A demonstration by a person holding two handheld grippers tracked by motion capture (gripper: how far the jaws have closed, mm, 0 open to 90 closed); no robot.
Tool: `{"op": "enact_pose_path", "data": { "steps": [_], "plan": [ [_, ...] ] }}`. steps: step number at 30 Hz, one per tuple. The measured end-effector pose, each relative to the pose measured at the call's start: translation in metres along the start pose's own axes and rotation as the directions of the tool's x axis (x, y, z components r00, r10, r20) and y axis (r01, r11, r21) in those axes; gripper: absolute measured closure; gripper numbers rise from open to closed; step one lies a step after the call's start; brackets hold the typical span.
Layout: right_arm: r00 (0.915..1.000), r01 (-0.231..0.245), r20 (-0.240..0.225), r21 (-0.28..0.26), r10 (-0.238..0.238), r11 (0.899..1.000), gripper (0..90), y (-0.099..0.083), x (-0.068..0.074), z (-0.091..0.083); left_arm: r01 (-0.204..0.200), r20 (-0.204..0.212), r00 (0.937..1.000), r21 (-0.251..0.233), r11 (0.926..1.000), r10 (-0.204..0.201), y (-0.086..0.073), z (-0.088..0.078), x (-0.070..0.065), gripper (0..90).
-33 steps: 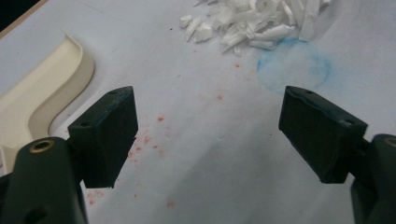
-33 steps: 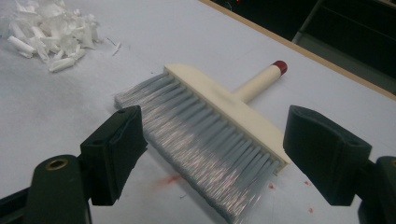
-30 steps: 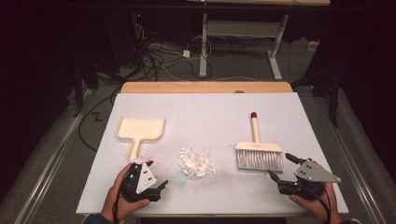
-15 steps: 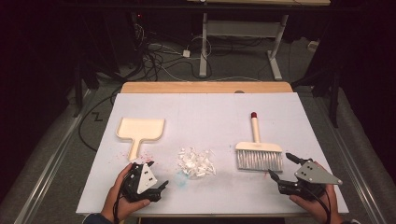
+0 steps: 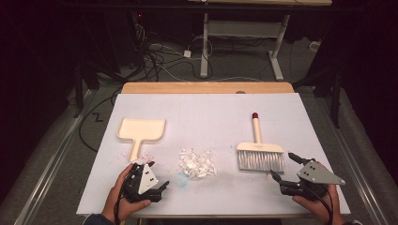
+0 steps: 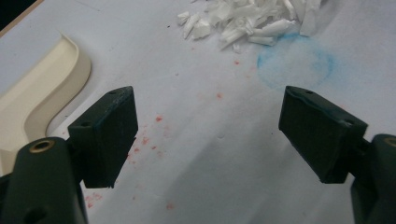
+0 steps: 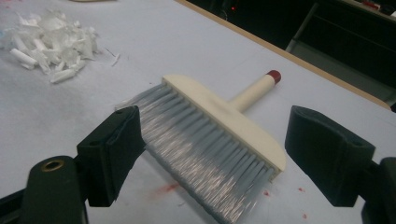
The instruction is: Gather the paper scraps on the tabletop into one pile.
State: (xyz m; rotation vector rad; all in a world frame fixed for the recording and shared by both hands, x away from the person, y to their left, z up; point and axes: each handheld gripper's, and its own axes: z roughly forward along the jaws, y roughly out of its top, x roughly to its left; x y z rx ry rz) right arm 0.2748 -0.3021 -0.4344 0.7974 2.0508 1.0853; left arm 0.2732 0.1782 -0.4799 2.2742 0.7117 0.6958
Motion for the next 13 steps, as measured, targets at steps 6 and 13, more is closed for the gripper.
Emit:
{"op": "enact_pose_path", "data": {
  "steps": [6,13],
  "plan": [
    [1.0000,0.004,0.007,-0.003,-0.004,1.000,18.2,0.0004,-0.0012,0.0008,-0.002,-0.002,1.0000,0.013,0.9999,0.002,-0.0001,0.0026,0.0004,18.5],
    [0.9998,0.004,0.017,-0.008,-0.004,1.000,16.6,-0.0001,-0.0035,0.0011,0.013,-0.006,0.9999,0.015,0.9998,-0.013,0.0010,0.0049,0.0032,18.5]
  ]
}}
